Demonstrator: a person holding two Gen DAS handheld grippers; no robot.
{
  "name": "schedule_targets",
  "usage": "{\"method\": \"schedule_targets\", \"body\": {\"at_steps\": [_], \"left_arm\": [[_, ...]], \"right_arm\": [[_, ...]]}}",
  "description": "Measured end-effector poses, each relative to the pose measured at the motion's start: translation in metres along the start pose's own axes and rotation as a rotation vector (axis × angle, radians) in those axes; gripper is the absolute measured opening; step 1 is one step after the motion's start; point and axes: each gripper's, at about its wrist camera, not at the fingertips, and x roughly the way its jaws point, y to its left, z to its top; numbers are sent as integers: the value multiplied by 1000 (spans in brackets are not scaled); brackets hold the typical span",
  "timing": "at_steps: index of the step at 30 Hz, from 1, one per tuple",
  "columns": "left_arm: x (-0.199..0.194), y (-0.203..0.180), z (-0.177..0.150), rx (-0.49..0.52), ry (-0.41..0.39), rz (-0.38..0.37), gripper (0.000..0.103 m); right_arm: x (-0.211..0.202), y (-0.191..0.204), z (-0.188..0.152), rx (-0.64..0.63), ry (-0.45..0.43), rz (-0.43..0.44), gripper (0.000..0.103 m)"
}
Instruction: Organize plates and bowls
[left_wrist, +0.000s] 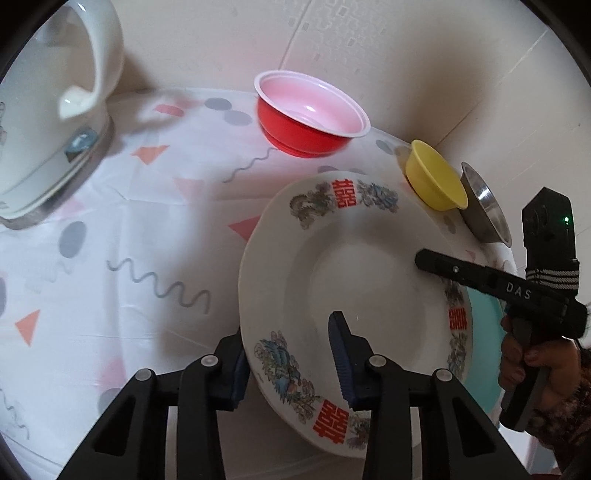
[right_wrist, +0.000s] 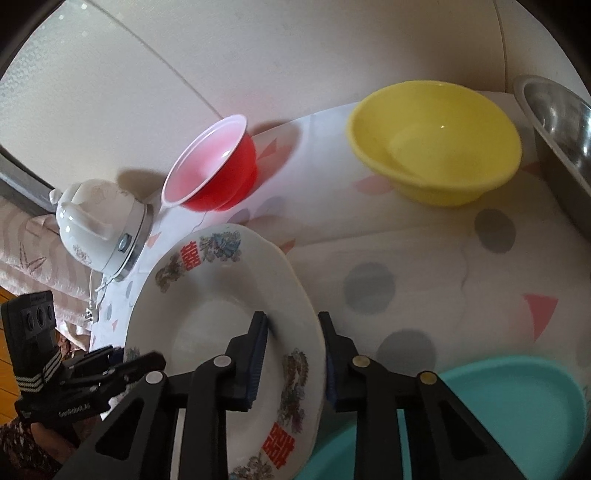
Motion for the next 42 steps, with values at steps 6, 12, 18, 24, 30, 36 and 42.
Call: {"method": "schedule_targets", "body": {"at_steps": [6,12,18,24,30,36,42], "left_arm": [[-6,7,-2,2,-22,15,38],[-17,7,-3,9,-45,19,38],[-21,-4,-1,36,-49,-9,38],[-26,-28,0,100,-47,-43,38],[-22,-60,4,172,-28,-89,38],[-6,-99,3,259,12,-126,38],[14,-138,1,322,53,-146,38]], "right_arm": [[-3,5,-10,34,-7,32,27],[-19,11,-20,59,-45,64,27],[-37,9,-30,103,-85,71,27],[-60,4,-45,130,-129,49,27],[-86,-14,-68,206,-175,26,27],[-111,-37,-93,292,-223,-14,27],[-130,-61,-115,361,-260,-66,27]]}}
